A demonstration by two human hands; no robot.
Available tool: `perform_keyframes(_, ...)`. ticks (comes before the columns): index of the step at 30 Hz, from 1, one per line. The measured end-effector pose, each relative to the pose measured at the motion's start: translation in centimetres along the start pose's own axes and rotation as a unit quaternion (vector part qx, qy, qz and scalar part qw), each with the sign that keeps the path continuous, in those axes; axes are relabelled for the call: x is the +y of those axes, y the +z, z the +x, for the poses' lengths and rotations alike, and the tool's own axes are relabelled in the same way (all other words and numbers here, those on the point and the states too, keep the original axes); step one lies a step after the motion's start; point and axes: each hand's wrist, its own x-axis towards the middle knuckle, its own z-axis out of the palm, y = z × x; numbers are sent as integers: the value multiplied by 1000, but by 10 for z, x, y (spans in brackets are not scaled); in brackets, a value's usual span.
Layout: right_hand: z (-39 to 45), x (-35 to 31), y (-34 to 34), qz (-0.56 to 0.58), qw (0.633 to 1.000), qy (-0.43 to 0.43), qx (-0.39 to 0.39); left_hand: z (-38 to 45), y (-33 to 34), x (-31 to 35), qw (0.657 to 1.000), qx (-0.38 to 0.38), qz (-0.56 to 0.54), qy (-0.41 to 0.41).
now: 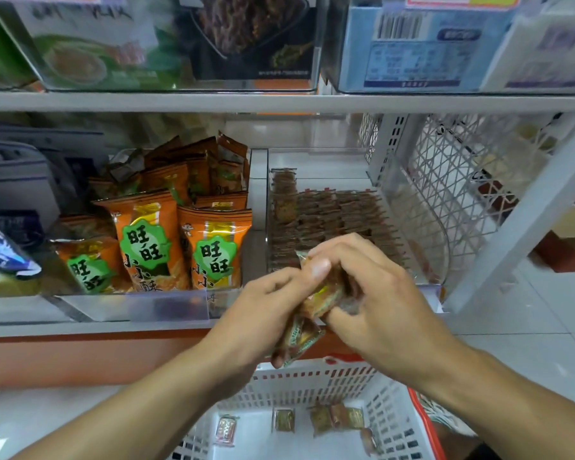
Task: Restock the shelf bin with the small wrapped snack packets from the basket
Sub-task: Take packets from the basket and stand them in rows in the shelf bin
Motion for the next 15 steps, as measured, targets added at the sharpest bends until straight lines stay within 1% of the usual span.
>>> perform_keyframes(2,-8,8,-7,15,999,11,-36,-10,-4,0,1000,-9,-7,15)
perform_keyframes(4,-6,5,-11,75,993,41,-87,-12,-7,-2,1000,-9,-20,14)
perform_keyframes(6,-5,3,-16,150,971,81,-170,-12,-8,-2,1000,-6,-13,6)
perform_keyframes(8,-5,2,-20,195,953,98,-212,-11,-9,-3,1000,-4,-11,-11)
perform_keyframes(9,-5,3,-20,214,946,108,-220,-12,-10,-3,1000,-4,-11,-18)
perform_keyframes(12,0,3,-21,268,930,149,-202,-13,-10,-1,1000,-8,-19,-19)
perform_keyframes(15,1,9,-26,291,924,144,-203,-13,-15,1,1000,-21,-14,-2)
